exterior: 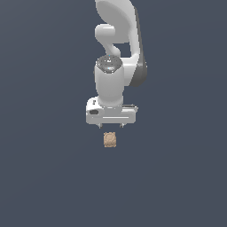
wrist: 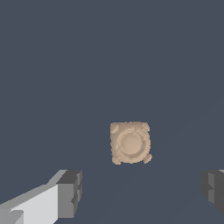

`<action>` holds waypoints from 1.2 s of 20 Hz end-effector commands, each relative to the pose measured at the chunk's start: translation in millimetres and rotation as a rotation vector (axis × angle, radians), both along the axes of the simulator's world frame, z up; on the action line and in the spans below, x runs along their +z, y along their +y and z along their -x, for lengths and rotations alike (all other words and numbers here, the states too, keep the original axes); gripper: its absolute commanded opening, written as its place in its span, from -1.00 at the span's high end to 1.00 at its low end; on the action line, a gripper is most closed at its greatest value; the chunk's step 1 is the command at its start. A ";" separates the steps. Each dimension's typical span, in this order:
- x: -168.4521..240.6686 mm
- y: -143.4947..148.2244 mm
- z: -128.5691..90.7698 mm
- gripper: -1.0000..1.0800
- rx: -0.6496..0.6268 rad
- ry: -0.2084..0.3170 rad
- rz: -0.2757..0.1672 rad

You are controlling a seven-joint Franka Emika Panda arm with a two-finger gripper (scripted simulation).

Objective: Pick up the object and move it to a goal position.

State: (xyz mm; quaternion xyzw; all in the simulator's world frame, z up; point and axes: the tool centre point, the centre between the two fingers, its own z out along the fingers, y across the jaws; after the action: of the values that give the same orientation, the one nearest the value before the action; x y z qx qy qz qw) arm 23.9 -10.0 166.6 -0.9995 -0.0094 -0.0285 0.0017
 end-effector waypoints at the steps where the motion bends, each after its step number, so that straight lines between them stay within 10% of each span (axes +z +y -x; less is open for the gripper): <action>1: -17.7 -2.3 -1.5 -0.92 0.013 0.014 0.002; 24: -101.3 -9.1 -2.7 -0.92 0.057 0.057 0.006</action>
State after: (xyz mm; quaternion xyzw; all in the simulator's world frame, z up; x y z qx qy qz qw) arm 27.3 -19.2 73.5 -0.9993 -0.0377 -0.0007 0.0000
